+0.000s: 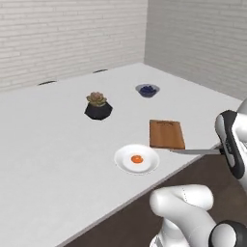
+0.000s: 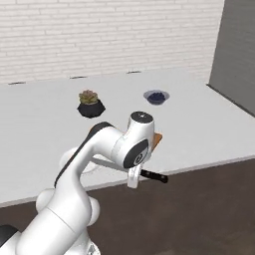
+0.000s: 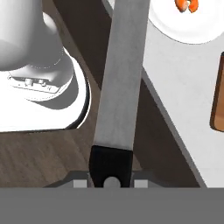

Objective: Pick up the knife from the drawer and place it on the cutting board. Then place the meat from the plate to the cutting board.

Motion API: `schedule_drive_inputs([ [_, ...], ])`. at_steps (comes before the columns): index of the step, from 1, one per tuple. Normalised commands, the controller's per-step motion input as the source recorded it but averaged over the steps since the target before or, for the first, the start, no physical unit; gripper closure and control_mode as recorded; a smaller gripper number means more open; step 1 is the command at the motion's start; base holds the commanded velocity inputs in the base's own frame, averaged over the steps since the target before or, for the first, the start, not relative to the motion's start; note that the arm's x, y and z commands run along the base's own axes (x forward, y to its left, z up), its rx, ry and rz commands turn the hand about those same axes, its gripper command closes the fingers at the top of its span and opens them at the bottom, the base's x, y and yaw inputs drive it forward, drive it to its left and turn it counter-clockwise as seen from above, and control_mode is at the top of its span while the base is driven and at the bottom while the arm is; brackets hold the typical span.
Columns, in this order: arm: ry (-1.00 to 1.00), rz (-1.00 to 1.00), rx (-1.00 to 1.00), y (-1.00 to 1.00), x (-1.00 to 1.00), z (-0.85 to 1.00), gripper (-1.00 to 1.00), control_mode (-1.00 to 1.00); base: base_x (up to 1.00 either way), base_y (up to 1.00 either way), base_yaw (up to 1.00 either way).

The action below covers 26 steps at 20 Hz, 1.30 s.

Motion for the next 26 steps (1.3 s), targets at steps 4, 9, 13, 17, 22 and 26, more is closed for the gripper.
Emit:
schedule_drive_inputs([
  [4, 0.0, 0.0, 0.0, 0.0, 0.0, 0.0, 1.0, 1.0, 1.0, 0.0, 0.59],
  [9, 0.0, 0.0, 0.0, 0.0, 0.0, 0.0, 1.0, 1.0, 1.0, 0.0, 0.58],
  [13, 0.0, 0.0, 0.0, 0.0, 0.0, 0.0, 1.0, 1.0, 0.92, 0.0, 0.52],
  [17, 0.0, 0.09, 0.0, 0.0, 0.15, -0.11, 1.0, -1.0, 0.3, 0.0, 0.17],
  [22, 0.0, -0.02, 0.0, -0.09, 0.3, -0.35, 1.0, -1.0, 0.0, 0.0, 0.0],
  [26, 0.0, -0.2, 0.0, -0.05, 0.81, -0.4, 1.0, -1.0, 0.0, 0.0, 0.0],
])
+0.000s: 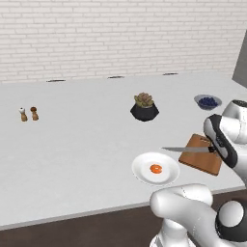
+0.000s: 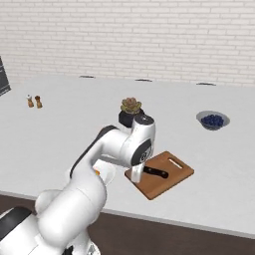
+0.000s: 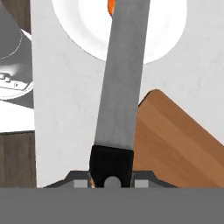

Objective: Pick up the knife from the drawer and place it on the cutting board. Then place the meat from the plate to the cutting board.

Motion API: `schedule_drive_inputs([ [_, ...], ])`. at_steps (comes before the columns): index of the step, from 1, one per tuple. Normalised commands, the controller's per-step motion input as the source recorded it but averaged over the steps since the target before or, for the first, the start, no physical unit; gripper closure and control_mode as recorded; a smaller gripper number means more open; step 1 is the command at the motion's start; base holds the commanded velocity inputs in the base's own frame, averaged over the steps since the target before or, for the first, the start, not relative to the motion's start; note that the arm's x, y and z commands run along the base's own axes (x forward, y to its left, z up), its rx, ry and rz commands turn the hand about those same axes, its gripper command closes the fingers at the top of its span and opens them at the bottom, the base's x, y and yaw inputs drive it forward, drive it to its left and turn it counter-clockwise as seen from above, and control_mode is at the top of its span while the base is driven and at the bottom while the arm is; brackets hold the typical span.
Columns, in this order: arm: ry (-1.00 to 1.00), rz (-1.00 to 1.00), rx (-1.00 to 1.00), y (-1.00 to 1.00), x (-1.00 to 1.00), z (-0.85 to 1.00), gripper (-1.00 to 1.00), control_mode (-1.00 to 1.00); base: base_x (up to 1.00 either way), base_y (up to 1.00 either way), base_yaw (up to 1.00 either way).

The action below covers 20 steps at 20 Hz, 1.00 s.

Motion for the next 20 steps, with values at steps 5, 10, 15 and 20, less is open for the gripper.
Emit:
schedule_drive_inputs([
  [5, 0.0, -0.2, 0.0, -0.15, 0.82, -0.33, 1.0, -1.0, 0.0, 0.0, 0.0],
  [10, 0.0, -0.13, 0.0, -0.65, 0.44, -0.37, 1.0, -1.0, 0.0, 0.0, 0.0],
  [15, 0.0, -0.12, 0.0, -0.61, 0.18, -0.26, 1.0, -1.0, 0.0, 0.0, 0.0],
  [20, 0.0, -0.03, 0.0, -0.18, 0.53, -0.24, 1.0, -1.0, 0.0, 0.0, 0.0],
])
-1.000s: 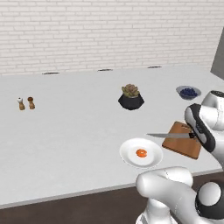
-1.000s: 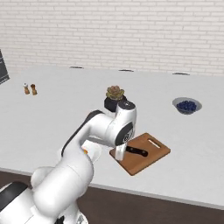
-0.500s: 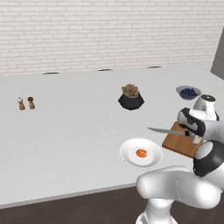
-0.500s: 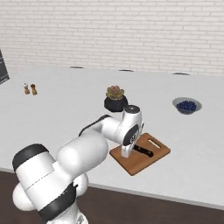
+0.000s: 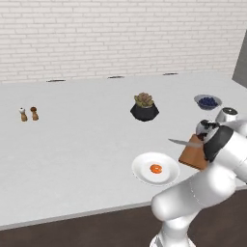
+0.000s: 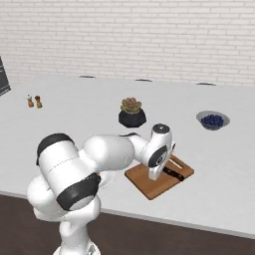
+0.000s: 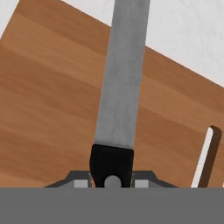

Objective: Pick up the knife from the drawer and place it on the cutting board. Then place the meat from the plate to the cutting board.

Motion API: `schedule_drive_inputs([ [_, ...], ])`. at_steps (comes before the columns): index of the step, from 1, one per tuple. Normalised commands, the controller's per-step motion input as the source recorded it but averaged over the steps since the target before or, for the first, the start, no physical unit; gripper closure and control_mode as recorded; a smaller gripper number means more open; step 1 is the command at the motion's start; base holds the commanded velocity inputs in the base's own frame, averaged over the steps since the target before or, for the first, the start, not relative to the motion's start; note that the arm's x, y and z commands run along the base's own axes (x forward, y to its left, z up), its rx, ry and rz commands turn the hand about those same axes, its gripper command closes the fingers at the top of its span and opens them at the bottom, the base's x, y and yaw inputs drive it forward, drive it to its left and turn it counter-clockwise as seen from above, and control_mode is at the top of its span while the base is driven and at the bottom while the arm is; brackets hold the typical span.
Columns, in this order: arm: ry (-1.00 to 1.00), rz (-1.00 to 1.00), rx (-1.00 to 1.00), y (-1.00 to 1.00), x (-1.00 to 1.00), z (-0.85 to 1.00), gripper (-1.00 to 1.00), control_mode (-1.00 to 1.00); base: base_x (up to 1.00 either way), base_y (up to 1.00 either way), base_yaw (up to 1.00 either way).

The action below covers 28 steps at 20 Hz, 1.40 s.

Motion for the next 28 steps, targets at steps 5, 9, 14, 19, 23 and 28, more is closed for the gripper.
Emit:
schedule_drive_inputs([
  [5, 0.0, 0.0, 0.0, -0.35, 0.5, -0.36, 1.0, -1.0, 0.0, 0.0, 0.0],
  [9, 0.0, 0.0, 0.0, -0.39, 0.48, -0.34, 1.0, -1.0, 0.0, 0.0, 0.0],
  [14, -0.01, 0.0, 0.0, -0.37, 0.52, -0.31, 1.0, -1.0, 0.0, 0.0, 0.0],
  [19, -0.04, 0.0, 0.0, -0.15, 0.2, -0.14, -1.0, -1.0, 0.0, 0.0, 0.0],
  [23, -0.2, 0.0, -0.01, 0.1, -0.24, 0.0, -1.0, -1.0, 0.0, 0.0, 0.0],
  [28, -0.22, -0.04, -0.09, 0.69, -0.39, 0.0, -1.0, -1.0, 0.0, 0.0, 0.0],
])
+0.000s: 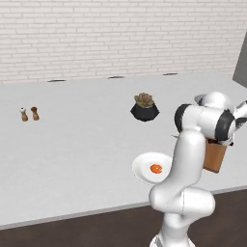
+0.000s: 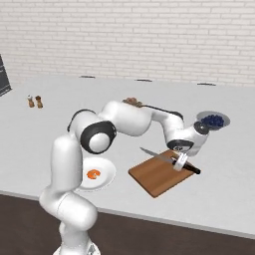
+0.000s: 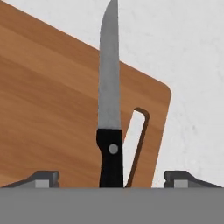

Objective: Pick up the knife from the drawer and place it on the cutting board. Then place the meat from the plate to the cutting board.

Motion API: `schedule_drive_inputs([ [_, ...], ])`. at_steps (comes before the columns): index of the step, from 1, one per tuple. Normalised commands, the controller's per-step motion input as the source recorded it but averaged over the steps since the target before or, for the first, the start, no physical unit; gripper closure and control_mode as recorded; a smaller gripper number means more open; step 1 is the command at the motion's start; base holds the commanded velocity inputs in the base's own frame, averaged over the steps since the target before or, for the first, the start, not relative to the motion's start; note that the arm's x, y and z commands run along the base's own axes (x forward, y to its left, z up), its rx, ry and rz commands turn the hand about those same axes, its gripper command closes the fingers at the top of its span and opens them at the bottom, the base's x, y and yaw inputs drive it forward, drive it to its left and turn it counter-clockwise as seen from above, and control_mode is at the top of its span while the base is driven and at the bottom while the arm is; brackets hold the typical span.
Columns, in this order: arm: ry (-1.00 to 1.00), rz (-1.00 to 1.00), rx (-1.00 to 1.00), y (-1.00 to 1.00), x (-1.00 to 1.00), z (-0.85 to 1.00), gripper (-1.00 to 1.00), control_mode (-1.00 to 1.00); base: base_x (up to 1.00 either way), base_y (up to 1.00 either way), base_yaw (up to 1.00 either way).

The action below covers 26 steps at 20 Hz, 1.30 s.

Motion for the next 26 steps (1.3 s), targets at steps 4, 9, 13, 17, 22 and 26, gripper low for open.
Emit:
schedule_drive_inputs([
  [4, -0.14, -0.11, -0.14, 0.98, -0.46, 0.07, -1.0, -1.0, 0.0, 0.0, 0.0],
  [9, 0.04, -0.04, -0.13, 0.87, -0.03, 0.66, -1.0, -1.0, 0.0, 0.0, 0.0],
  [13, 0.14, -0.04, -0.06, 0.52, 0.0, 1.0, -1.0, -1.0, 0.0, 0.0, 0.0],
  [17, 0.12, -0.23, -0.02, 0.71, -0.04, 0.5, -1.0, -1.0, 0.0, 0.0, 0.0],
  [22, -0.02, -0.4, 0.0, 0.7, -0.25, 0.16, -1.0, -1.0, 0.0, 0.0, 0.0],
  [26, -0.12, -0.57, 0.23, 0.62, -0.16, 0.01, -1.0, -1.0, 0.0, 0.0, 0.0],
])
